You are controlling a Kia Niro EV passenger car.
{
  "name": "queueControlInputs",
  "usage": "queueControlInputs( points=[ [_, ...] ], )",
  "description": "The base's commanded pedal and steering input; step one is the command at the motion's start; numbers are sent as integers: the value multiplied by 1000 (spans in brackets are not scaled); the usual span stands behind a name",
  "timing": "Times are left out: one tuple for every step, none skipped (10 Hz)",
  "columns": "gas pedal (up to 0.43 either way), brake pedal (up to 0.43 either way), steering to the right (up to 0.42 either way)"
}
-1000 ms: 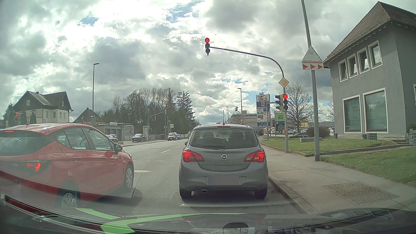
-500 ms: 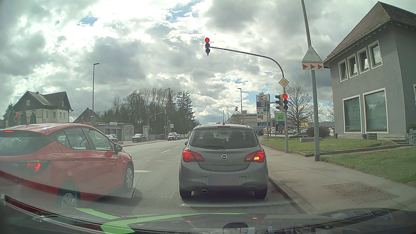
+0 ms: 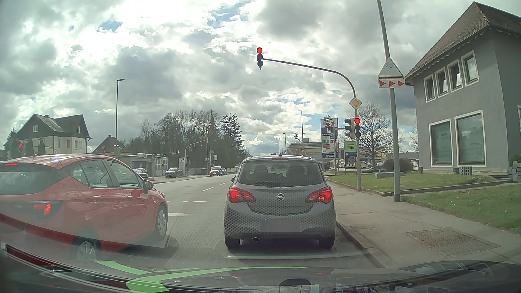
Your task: Follow the waypoints while adhering to traffic rules and regulations
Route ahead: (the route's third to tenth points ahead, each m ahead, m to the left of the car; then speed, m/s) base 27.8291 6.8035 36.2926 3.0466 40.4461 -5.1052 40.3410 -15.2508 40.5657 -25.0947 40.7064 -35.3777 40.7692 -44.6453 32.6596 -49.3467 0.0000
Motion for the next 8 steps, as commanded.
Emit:
queueControlInputs(
  points=[
    [0,317,-4],
    [0,317,-3],
    [0,317,-4],
    [0,317,-4],
    [0,317,-4],
    [0,317,-4],
    [0,317,-4],
    [0,317,-4]
  ],
)
